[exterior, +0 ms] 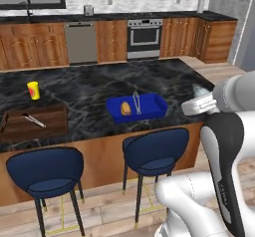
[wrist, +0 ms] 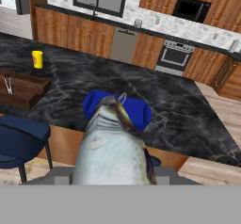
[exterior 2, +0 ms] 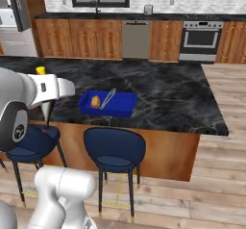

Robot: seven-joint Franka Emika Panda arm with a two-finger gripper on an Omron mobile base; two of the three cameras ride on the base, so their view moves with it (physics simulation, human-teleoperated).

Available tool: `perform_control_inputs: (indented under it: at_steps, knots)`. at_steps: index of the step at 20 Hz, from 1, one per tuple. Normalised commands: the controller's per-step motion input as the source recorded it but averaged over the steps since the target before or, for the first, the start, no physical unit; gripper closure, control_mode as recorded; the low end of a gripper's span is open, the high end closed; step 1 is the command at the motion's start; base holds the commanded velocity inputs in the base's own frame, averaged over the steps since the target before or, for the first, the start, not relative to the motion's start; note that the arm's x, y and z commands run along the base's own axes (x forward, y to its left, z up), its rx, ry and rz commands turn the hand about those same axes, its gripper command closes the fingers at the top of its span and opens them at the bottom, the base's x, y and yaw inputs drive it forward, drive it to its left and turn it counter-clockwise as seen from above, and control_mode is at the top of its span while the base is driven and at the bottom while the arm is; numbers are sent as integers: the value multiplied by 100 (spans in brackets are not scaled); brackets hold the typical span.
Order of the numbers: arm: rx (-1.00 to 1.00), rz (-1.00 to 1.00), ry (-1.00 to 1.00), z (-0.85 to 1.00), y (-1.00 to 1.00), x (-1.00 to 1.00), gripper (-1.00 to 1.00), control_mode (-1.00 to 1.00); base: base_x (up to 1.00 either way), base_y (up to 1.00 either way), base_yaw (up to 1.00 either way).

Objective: Gather the bell peppers from the fridge and place them on a tray on the dining counter. Then gather the fish and chicken drumstick from the fridge and place them on the other tray.

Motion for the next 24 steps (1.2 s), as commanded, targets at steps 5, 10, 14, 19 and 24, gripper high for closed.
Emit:
perform_control_inputs:
  at_steps: [5,10,14,19,24]
  knots:
    - [0,0,0,0,0,0,100,100,61,-23,0]
    - [0,0,0,0,0,0,100,100,39,-43,0]
    - [0,0,0,0,0,0,100,100,32,-50,0]
    - [0,0,0,0,0,0,100,100,46,-14,0]
    - [0,0,0,0,0,0,100,100,43,0,0]
